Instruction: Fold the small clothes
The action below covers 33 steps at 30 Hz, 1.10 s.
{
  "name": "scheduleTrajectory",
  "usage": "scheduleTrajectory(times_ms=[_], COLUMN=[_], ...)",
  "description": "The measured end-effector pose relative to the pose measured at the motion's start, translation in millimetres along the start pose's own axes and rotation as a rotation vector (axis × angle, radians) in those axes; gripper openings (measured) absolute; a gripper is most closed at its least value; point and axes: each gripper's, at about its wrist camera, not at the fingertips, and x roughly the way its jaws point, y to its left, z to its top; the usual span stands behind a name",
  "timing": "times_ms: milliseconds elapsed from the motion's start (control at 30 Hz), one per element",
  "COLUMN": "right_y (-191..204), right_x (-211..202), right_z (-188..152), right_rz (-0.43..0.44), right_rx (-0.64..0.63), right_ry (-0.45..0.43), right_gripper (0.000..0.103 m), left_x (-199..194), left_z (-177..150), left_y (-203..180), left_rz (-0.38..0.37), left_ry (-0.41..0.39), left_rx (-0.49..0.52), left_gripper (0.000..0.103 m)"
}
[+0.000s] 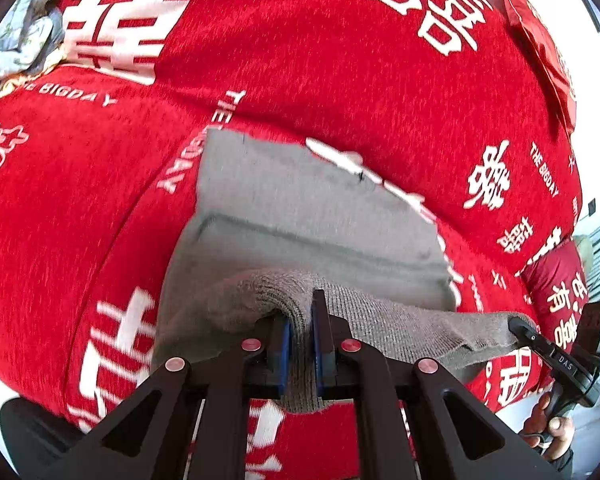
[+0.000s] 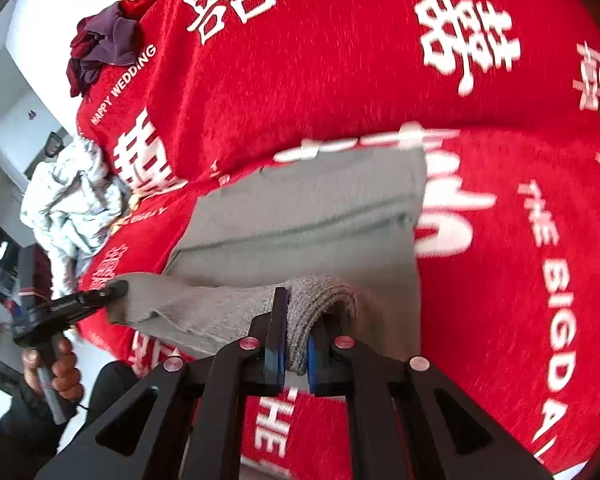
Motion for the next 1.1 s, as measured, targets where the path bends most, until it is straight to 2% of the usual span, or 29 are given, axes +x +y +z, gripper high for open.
scheduleTrajectory(times_ms=[167, 333, 567, 700, 867, 933, 967, 1000, 1033, 1067, 1100], right_y=[11.9, 19.2, 1.9, -19.8, -49.8, -60.7, -66.8, -71.8, -74.6, -77.8, -79.6], right_x=[3.9, 21.7, 70.4, 121.8, 191.7, 212.3, 220.4, 224.7, 224.6, 219.7, 212.7], right_z=[36.7, 80.9, 144.9, 169.5, 174.0, 171.2, 169.9, 169.2, 169.2, 169.3, 169.5], right_rz=[-0.049, -0.105, -0.155, -0.185, -0.224, -0.220, -0.219, -0.228, -0.236, -0.248, -0.258], right_rx=[-0.055, -0.119, -0.077, -0.027, 0.028, 0.061, 0.086, 0.105, 0.114, 0.121, 0.124], right_ry=[-0.038, -0.047, -0.032, 0.035, 0.146, 0.194, 0.214, 0.228, 0.229, 0.213, 0.189], right_gripper=[0.008, 0.008, 0.008, 0.008, 0.008, 0.009, 0.011, 0.014, 0.026, 0.043, 0.052], left_x=[8.9, 27.8, 72.4, 121.4, 184.6, 208.7, 214.1, 215.0, 212.0, 203.1, 192.7], left_z=[34.0, 81.9, 140.6, 162.7, 168.7, 168.4, 169.4, 171.3, 173.5, 176.9, 180.3], left_y=[-10.1, -18.1, -28.0, -17.8, 5.2, 17.7, 22.6, 25.8, 29.4, 34.0, 37.4], left_rz=[0.016, 0.019, 0.037, 0.068, 0.127, 0.147, 0.149, 0.141, 0.122, 0.084, 0.060], left_ry=[-0.013, -0.021, -0.017, 0.043, 0.147, 0.238, 0.266, 0.273, 0.266, 0.237, 0.205], left_rx=[0.029, 0.030, 0.042, 0.003, -0.064, -0.105, -0.127, -0.141, -0.161, -0.192, -0.217], left_gripper=[0.010, 0.010, 0.010, 0.010, 0.011, 0.020, 0.029, 0.034, 0.042, 0.050, 0.054])
